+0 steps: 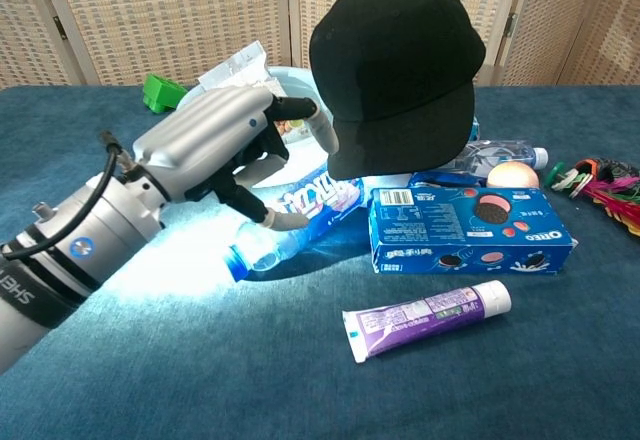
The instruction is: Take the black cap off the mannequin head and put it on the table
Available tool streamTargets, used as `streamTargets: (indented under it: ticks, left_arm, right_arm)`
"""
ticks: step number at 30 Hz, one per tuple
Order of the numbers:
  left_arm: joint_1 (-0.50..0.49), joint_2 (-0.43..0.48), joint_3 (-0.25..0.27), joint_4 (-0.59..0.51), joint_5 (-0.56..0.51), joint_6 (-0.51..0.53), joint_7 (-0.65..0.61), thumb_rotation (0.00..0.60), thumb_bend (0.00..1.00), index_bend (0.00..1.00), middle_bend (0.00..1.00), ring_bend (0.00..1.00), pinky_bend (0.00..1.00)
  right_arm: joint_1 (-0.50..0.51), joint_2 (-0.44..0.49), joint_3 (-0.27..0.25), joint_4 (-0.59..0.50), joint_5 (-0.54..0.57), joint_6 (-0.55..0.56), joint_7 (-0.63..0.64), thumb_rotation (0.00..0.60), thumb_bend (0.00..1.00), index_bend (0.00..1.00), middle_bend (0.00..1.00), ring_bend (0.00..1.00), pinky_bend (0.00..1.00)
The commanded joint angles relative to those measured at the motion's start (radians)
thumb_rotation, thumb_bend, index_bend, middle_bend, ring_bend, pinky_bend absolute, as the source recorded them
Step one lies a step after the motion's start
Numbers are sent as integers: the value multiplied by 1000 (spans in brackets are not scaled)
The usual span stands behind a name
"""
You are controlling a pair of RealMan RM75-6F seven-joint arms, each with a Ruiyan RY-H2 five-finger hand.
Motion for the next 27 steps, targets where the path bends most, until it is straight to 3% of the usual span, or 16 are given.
streamTargets:
  ticks: [1, 11, 27]
  left_arm:
    - [-17, -37, -10, 32, -23, 3, 4, 600, 42, 420, 975, 1000, 1000]
    - [-54, -149, -59, 129, -102, 20, 19, 600, 42, 447, 975, 1000, 1000]
    - [-106, -243, -108, 191, -183, 27, 19, 600, 42, 507, 981, 1000, 1000]
  right_arm:
    - [-4, 3, 0, 0, 3, 3, 0, 600, 106, 254, 210, 106, 142]
    - [-14, 10, 1, -2, 11, 10, 2, 600, 106, 254, 210, 108, 142]
    - [-23, 21, 4, -5, 18, 13, 3, 600, 106, 254, 210, 112, 142]
